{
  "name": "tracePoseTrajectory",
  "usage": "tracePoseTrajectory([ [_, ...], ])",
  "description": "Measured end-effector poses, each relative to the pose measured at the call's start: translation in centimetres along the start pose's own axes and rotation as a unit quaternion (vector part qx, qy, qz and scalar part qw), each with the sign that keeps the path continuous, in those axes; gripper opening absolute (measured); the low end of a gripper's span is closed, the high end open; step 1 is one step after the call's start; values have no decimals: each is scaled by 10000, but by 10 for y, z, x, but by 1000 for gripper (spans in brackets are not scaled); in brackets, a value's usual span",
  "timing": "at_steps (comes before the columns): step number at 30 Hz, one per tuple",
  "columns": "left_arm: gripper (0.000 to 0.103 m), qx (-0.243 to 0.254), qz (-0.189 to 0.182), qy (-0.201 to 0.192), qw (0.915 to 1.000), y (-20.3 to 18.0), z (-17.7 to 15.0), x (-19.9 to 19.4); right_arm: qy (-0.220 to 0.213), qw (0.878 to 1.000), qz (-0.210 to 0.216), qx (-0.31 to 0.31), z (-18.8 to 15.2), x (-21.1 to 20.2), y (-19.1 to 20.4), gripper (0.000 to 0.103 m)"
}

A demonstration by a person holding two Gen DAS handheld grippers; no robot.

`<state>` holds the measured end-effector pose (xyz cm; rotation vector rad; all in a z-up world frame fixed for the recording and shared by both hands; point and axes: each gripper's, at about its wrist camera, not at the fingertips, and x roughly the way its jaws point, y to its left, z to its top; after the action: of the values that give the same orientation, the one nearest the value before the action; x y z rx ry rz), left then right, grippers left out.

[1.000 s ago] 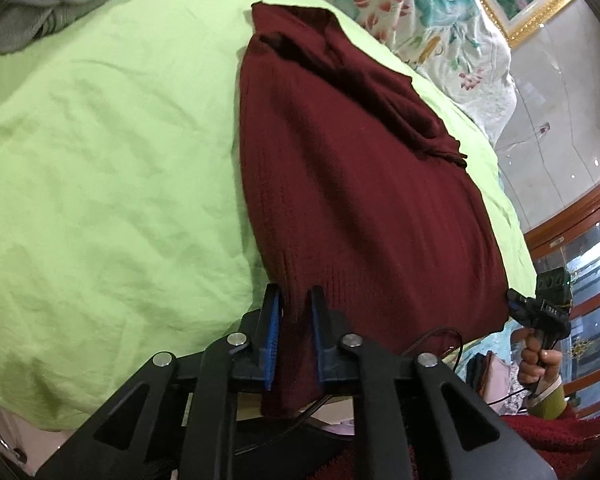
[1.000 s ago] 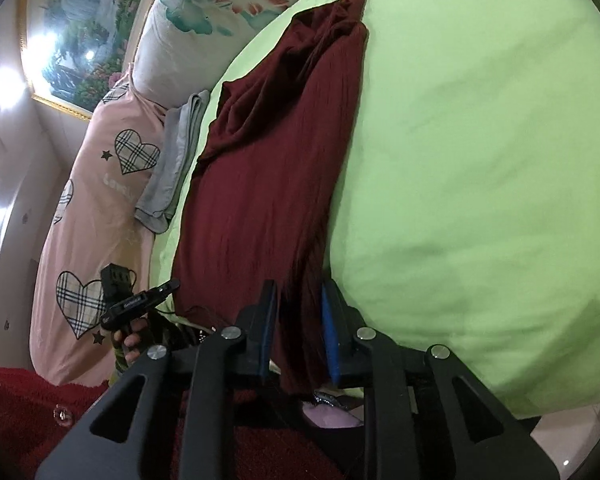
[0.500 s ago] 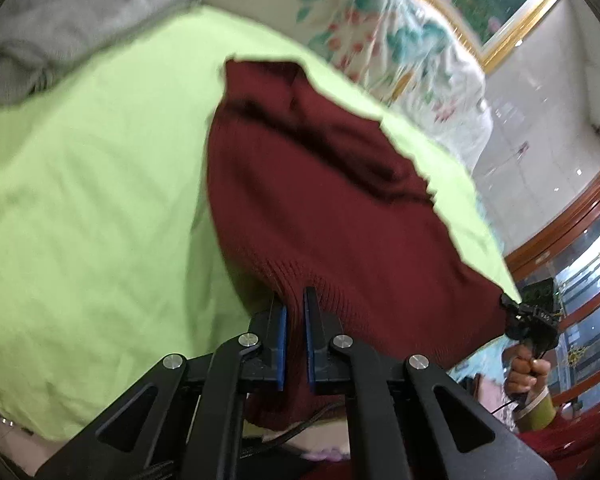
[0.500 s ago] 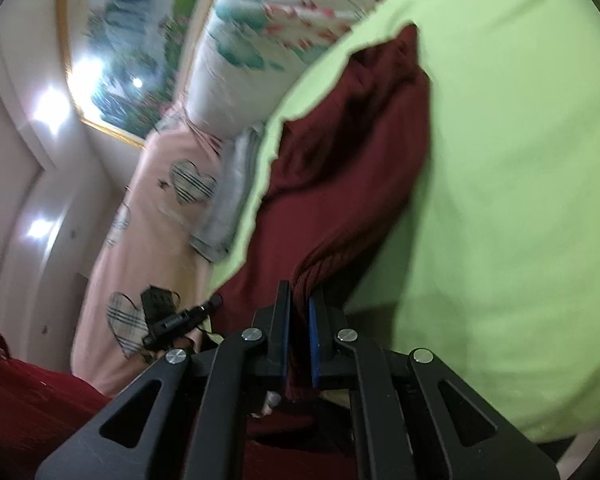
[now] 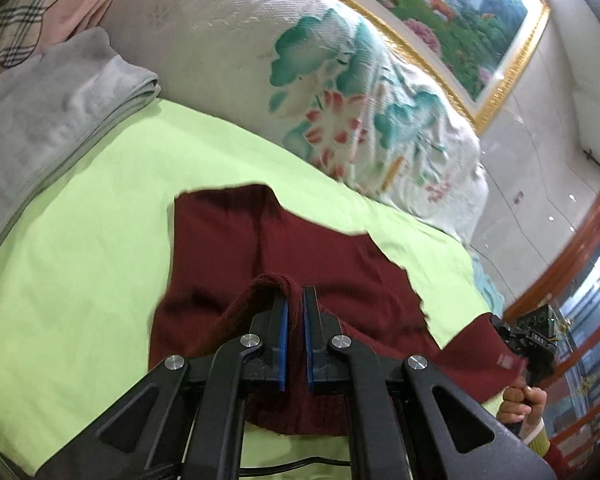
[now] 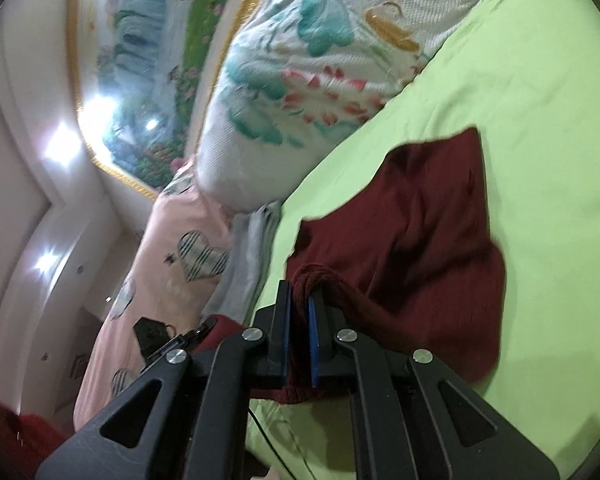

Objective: Fold large clothes

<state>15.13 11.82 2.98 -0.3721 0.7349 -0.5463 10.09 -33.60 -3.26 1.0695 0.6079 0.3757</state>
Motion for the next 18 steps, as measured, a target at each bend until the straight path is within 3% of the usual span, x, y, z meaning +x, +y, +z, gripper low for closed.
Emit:
tracePoseTrajectory([
  [9, 4, -126, 523, 112, 9985, 30, 71, 112, -115, 9946, -914, 474, 88, 75, -61, 8],
  [15, 4, -167, 900, 446, 9948, 55, 81, 174, 144, 9837, -1748, 393, 106, 113, -93, 7],
  [18, 4, -200, 1055, 575, 9926, 67, 80, 196, 262, 9797, -1946, 411, 105, 124, -105, 7],
])
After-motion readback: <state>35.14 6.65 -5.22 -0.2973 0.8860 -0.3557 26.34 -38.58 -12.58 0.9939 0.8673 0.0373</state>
